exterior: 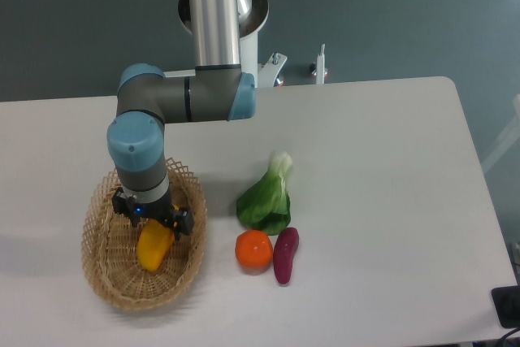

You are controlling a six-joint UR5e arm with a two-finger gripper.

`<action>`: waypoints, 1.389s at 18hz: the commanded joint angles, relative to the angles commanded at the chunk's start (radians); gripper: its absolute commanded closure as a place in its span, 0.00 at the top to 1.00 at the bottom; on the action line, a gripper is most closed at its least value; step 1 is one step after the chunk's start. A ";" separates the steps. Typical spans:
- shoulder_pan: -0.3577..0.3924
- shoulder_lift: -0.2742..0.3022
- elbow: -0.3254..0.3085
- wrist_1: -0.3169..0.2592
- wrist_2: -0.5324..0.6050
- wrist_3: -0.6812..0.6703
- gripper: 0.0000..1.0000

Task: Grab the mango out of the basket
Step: 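Close the gripper around the yellow mango inside the basket, then lift the held mango out of the basket and carry it up past the vegetables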

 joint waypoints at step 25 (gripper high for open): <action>0.472 0.296 0.135 -0.252 -0.027 0.495 0.50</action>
